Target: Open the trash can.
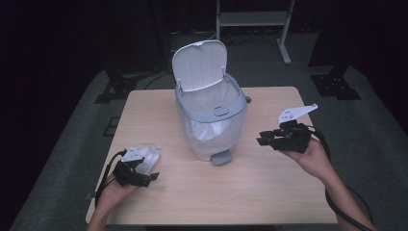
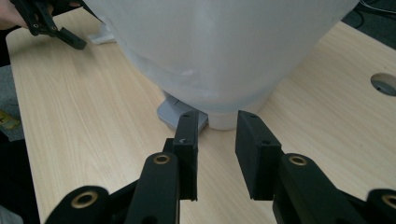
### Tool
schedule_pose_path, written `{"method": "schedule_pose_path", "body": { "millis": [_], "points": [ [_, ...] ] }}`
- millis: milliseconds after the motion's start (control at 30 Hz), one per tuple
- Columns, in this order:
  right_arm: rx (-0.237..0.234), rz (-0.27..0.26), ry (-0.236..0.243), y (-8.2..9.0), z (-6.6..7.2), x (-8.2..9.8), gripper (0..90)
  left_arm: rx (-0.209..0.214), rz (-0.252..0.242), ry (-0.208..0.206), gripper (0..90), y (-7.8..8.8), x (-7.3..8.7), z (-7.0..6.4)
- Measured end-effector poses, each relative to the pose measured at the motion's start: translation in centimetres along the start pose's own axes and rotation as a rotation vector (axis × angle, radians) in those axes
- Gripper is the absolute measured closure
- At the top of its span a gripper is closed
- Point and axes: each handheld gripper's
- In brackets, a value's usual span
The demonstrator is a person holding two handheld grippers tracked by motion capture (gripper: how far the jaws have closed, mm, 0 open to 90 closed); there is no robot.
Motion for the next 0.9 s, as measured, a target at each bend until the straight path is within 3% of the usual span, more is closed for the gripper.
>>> {"method": "schedule_pose_path", "body": {
  "millis": [533,767,900],
  "points": [
    [-0.005,0.025,-0.028,-1.7,-0.9,3.7,64.5,-0.013,0.013,-0.005,10.4,-0.2,-0.2,0.0],
    [-0.008,0.051,-0.033,-2.2,-1.0,5.5,63.8,-0.032,0.004,0.011,11.9,-0.1,-0.2,0.8],
    [-0.014,0.073,-0.048,-2.6,-1.2,7.0,63.0,-0.054,0.016,0.031,22.7,-0.4,-0.3,1.8]
  ]
}}
Point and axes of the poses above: each handheld gripper's, and its own axes: y roughly backward along the jaws, x roughly out of its underside, z roughly to its left, and after that the axes turned 10 degrees about -y, right-handed
